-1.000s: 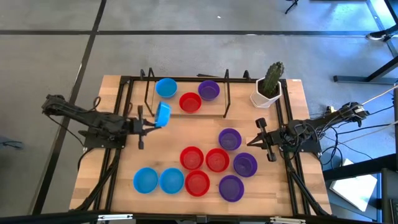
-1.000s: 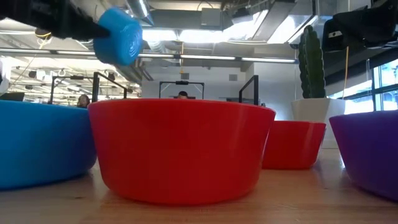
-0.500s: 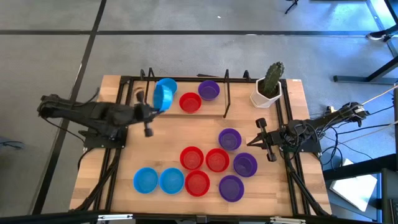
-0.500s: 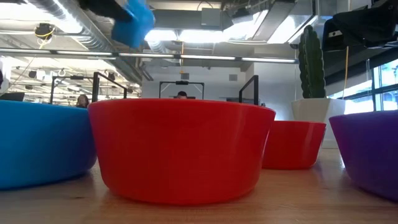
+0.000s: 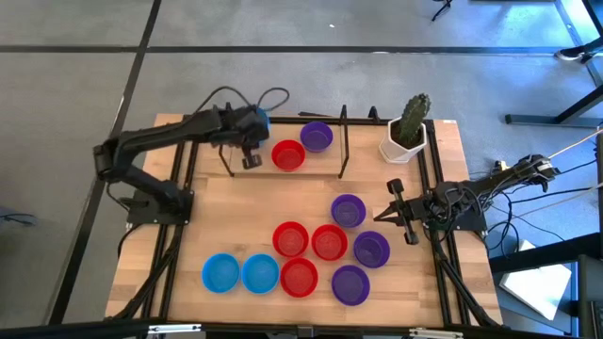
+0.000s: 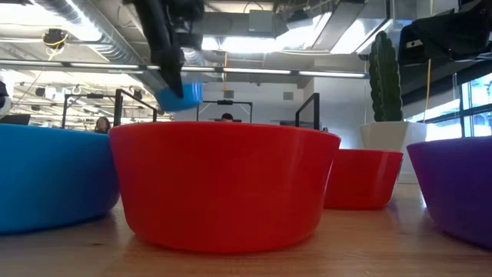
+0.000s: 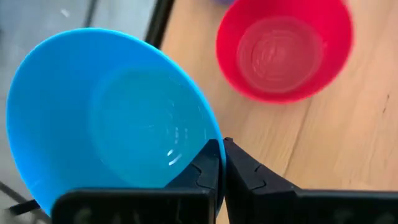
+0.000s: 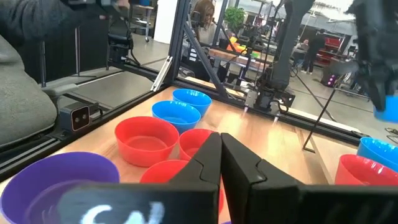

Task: Pick & Place Mini bowls
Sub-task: Stack the blue bowl on top of the blue bowl on the shelf

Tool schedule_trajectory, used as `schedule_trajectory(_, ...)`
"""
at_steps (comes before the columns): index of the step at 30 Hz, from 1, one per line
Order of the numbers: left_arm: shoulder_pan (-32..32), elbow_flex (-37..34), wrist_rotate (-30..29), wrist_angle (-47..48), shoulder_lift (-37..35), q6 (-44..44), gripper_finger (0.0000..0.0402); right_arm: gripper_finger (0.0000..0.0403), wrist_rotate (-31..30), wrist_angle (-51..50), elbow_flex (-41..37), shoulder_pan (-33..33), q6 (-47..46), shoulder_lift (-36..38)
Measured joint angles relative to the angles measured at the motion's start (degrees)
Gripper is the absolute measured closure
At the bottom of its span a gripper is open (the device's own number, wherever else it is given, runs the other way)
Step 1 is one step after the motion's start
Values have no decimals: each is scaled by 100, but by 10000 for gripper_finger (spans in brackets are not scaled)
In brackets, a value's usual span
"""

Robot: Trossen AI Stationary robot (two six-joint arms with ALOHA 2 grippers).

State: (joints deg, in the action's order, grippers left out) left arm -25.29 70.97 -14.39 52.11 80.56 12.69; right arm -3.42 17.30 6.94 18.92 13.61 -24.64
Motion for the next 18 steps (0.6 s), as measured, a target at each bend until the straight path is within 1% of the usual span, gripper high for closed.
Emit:
schedule_trajectory(2, -186, 13, 245, -6, 157, 57, 398, 393, 0, 0, 0, 0, 25, 1)
schedule_trajectory(4, -294, 14, 328, -34, 317, 106, 398, 393, 0, 0, 0, 0, 33, 2)
schedule_trajectory(11, -505, 14, 367, -107, 734, 208, 398, 393, 0, 2, 0, 0, 4, 2)
schedule_trajectory(18, -615, 14, 365, -212, 959, 295, 398, 393, 0, 2, 0, 0, 31, 2)
